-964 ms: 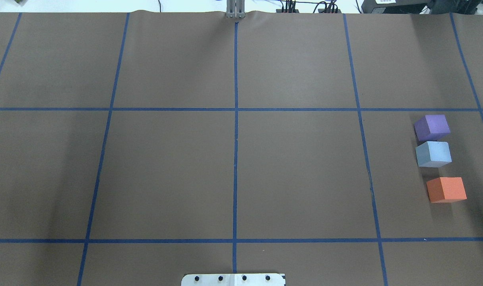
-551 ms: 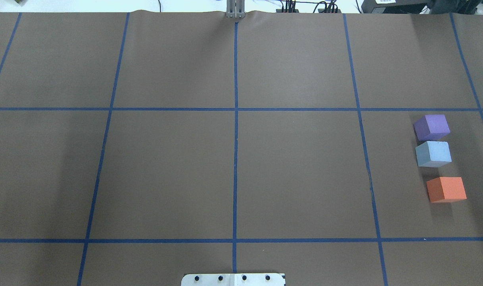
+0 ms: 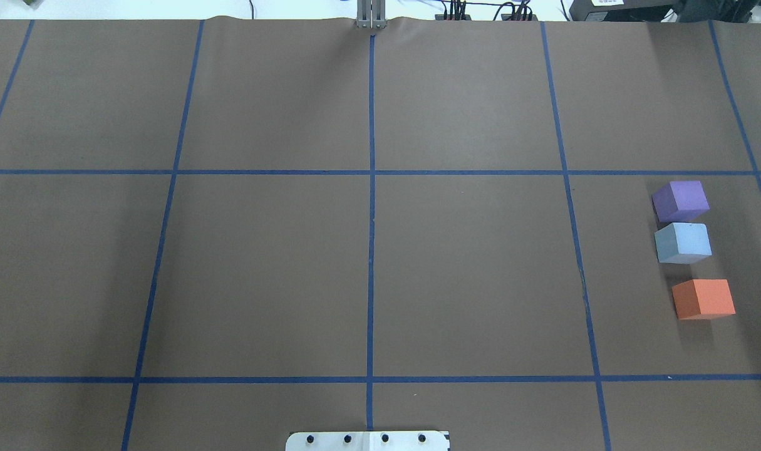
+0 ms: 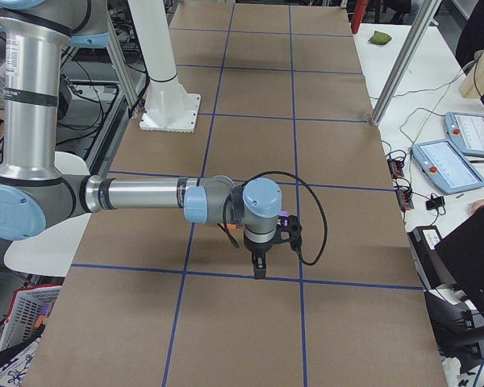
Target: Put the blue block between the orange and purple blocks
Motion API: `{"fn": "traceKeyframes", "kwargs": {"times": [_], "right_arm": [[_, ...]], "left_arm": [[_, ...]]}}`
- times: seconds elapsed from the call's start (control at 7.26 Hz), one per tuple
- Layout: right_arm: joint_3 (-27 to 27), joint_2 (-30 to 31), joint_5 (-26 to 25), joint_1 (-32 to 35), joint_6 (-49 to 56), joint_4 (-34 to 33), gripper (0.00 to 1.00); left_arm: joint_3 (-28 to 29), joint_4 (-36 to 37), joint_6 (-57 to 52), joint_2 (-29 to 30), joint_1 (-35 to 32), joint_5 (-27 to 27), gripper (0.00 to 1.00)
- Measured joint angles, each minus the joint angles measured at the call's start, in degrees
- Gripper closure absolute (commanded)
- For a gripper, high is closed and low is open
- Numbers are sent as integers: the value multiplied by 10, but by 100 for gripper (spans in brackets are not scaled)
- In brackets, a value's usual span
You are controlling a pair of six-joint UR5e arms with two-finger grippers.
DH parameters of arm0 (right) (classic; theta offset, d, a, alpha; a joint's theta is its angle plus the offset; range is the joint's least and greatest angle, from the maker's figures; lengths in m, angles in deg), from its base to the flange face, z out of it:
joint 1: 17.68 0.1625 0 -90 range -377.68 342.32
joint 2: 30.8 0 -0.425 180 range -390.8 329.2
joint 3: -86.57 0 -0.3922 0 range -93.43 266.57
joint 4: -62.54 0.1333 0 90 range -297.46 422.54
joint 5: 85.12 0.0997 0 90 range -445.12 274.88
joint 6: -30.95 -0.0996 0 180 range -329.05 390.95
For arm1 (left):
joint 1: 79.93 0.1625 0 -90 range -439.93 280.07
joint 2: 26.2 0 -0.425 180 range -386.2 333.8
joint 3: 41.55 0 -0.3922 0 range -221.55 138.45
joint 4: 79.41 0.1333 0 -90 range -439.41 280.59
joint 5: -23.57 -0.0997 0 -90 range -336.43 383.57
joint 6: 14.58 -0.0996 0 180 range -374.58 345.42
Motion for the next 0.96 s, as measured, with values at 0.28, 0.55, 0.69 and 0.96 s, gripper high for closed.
{"fn": "traceKeyframes", "kwargs": {"times": [0.28, 0.55, 0.69, 0.96], "right_arm": [[-1, 3, 1, 0, -2, 21, 0], [-1, 4, 3, 0, -4, 28, 0], [-1, 4, 4, 0, -4, 29, 0], [-1, 4, 3, 0, -4, 30, 0]], "left_arm": [[-16, 16, -21, -15, 0, 1, 0], [-22, 17, -26, -16, 1, 4, 0], [-22, 17, -27, -16, 2, 4, 0], [-25, 17, -27, -17, 2, 3, 0]]}}
